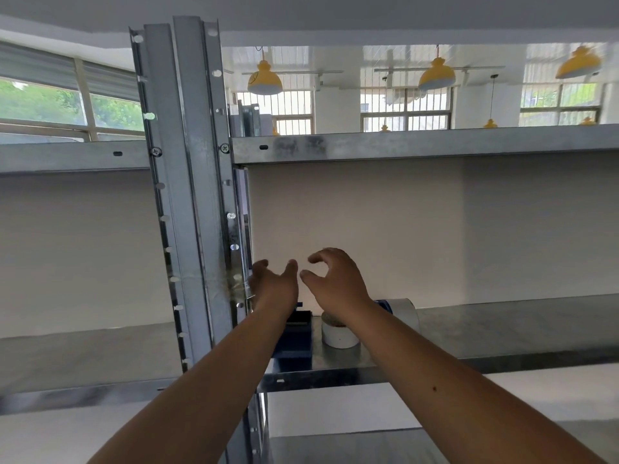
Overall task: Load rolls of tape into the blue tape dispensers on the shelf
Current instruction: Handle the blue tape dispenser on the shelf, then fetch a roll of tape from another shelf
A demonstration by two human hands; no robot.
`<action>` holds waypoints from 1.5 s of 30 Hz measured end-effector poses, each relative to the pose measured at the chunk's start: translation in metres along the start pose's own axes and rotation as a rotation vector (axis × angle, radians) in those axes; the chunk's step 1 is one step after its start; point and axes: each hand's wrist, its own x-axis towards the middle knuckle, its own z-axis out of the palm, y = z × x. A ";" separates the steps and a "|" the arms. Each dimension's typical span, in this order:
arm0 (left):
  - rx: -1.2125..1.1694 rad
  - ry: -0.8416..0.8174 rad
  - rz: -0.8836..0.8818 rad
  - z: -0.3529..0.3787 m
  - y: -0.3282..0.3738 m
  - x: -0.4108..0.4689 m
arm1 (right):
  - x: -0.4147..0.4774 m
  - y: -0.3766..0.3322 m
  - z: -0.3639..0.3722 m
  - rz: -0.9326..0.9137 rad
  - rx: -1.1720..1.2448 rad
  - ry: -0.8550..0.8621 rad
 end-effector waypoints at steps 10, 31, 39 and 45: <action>0.072 -0.208 0.765 0.053 0.026 -0.084 | -0.064 0.005 -0.097 -0.025 0.034 0.502; -0.160 -0.926 1.198 0.363 0.121 -0.498 | -0.370 0.124 -0.522 0.415 -0.740 0.987; -0.273 -1.087 1.134 0.444 0.152 -0.612 | -0.451 0.159 -0.630 0.554 -0.799 1.020; -0.281 -1.147 1.101 0.504 0.156 -0.660 | -0.475 0.195 -0.679 0.605 -0.808 1.020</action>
